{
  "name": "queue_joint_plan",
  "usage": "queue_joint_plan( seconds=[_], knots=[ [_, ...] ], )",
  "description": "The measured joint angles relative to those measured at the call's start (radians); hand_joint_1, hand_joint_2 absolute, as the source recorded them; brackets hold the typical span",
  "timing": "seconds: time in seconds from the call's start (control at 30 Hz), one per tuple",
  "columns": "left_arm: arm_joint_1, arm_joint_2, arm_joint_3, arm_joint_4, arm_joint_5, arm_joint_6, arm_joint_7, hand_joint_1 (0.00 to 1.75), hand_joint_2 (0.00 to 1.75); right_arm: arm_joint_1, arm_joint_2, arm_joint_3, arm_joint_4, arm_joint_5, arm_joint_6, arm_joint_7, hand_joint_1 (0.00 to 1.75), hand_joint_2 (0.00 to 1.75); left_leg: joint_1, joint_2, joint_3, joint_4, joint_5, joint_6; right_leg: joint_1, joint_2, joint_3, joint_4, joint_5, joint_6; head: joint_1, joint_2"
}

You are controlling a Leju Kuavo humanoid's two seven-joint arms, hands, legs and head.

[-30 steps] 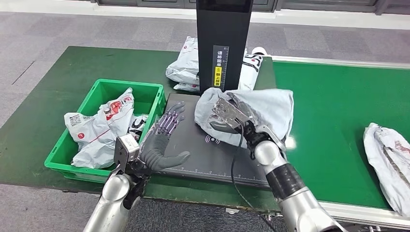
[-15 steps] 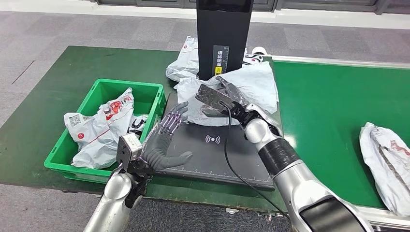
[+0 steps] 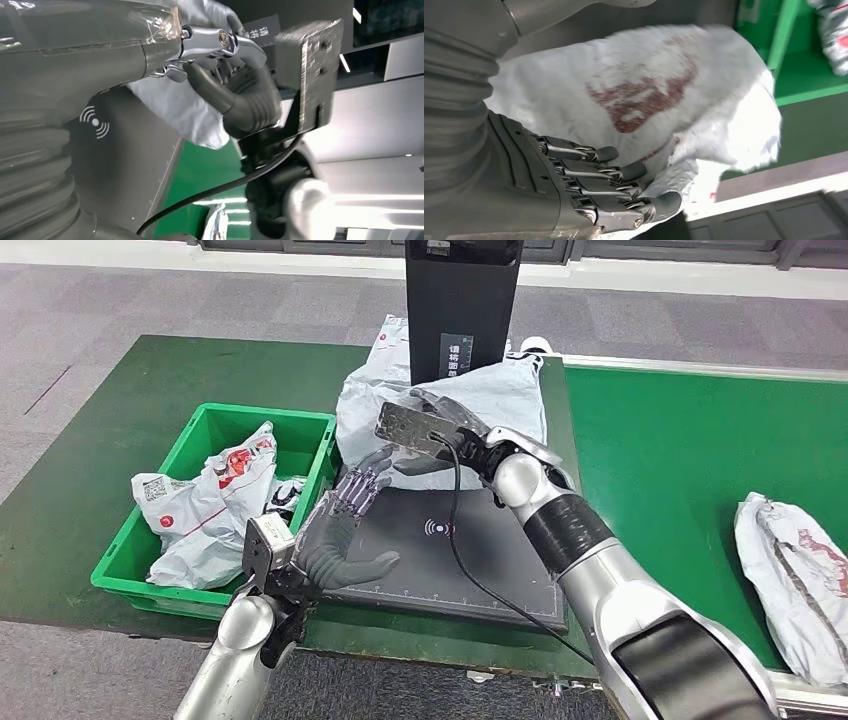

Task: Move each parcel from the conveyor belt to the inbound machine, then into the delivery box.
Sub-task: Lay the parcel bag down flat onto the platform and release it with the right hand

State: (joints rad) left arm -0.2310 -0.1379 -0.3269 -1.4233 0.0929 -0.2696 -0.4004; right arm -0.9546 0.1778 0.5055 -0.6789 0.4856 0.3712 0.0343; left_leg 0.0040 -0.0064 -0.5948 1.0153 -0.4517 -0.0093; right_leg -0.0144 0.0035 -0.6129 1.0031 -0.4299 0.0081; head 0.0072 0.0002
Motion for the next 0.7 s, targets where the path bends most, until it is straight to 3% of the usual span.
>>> queue_joint_plan(
  seconds=[0.13, 0.17, 0.37, 0.7],
  knots=[
    [-0.017, -0.001, 0.000, 0.008, 0.005, 0.003, 0.007, 0.00, 1.75, -0.071, 0.001, 0.102, 0.031, 0.113, 0.099, -0.004, 0.00, 0.44, 0.000, 0.000, 0.000, 0.000, 0.000, 0.000, 0.000, 0.000, 0.000, 0.000, 0.000, 0.000, 0.000, 0.000],
    [-0.019, 0.000, 0.000, 0.011, 0.005, 0.003, 0.010, 0.00, 1.75, -0.086, -0.003, 0.142, 0.037, 0.153, 0.132, -0.030, 0.00, 0.00, 0.000, 0.000, 0.000, 0.000, 0.000, 0.000, 0.000, 0.000, 0.000, 0.000, 0.000, 0.000, 0.000, 0.000],
    [-0.023, 0.002, 0.000, 0.027, 0.010, 0.005, 0.013, 0.00, 1.75, -0.123, -0.075, 0.345, 0.038, 0.232, 0.237, -0.182, 0.00, 0.00, 0.000, -0.001, 0.000, 0.000, 0.000, 0.000, 0.000, -0.001, 0.001, -0.001, 0.000, 0.000, 0.000, 0.000],
    [-0.018, 0.030, -0.001, 0.013, 0.019, 0.007, 0.021, 0.00, 1.75, -0.147, -0.233, 0.458, -0.110, 0.105, 0.309, -0.197, 0.00, 0.00, -0.001, 0.000, 0.000, 0.001, 0.000, 0.000, 0.000, 0.000, 0.000, -0.001, 0.000, 0.001, 0.000, 0.000]
  ],
)
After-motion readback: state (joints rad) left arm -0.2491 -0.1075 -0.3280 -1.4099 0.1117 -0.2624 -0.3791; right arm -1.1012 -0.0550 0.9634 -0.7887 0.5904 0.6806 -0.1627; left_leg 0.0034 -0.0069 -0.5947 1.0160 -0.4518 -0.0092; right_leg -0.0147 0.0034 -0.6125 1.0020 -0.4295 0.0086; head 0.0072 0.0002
